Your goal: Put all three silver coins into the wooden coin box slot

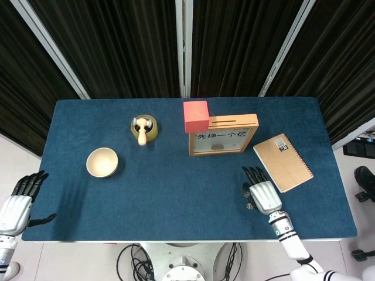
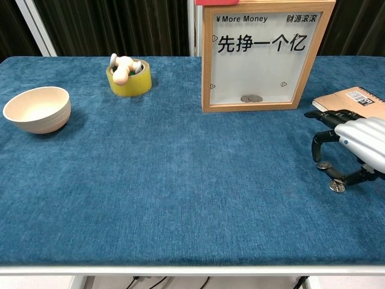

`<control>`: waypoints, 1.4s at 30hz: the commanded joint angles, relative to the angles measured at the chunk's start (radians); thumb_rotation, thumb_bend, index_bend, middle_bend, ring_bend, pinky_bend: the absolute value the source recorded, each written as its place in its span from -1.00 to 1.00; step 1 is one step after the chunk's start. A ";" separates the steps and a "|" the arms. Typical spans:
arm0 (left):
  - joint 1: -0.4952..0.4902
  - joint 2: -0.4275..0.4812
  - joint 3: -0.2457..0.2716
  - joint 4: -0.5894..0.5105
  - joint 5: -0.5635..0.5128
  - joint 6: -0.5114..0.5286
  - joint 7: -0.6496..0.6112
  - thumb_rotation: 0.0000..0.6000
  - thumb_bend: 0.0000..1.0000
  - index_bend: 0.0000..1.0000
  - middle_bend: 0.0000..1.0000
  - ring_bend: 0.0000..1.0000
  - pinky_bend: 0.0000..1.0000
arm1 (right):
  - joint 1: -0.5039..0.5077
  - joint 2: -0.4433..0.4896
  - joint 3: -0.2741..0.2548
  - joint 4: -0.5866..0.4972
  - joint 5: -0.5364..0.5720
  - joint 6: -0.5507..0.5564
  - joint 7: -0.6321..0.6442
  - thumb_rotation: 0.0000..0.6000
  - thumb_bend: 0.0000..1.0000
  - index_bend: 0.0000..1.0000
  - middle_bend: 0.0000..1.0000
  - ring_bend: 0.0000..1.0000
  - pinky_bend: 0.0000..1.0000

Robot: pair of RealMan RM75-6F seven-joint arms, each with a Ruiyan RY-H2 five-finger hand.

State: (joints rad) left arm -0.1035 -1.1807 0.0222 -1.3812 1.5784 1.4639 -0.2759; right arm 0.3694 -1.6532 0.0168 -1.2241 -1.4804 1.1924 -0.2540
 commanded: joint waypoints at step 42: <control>0.001 0.013 0.002 -0.028 0.011 0.017 0.014 1.00 -1.00 -0.94 -1.00 -1.00 -1.00 | -0.004 0.239 0.146 -0.356 -0.114 0.256 0.059 1.00 -0.15 0.39 -0.95 -1.00 -1.00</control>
State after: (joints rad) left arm -0.1022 -1.1680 0.0238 -1.4089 1.5897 1.4814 -0.2617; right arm 0.3652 -1.4921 0.1056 -1.4845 -1.5509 1.3676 -0.1954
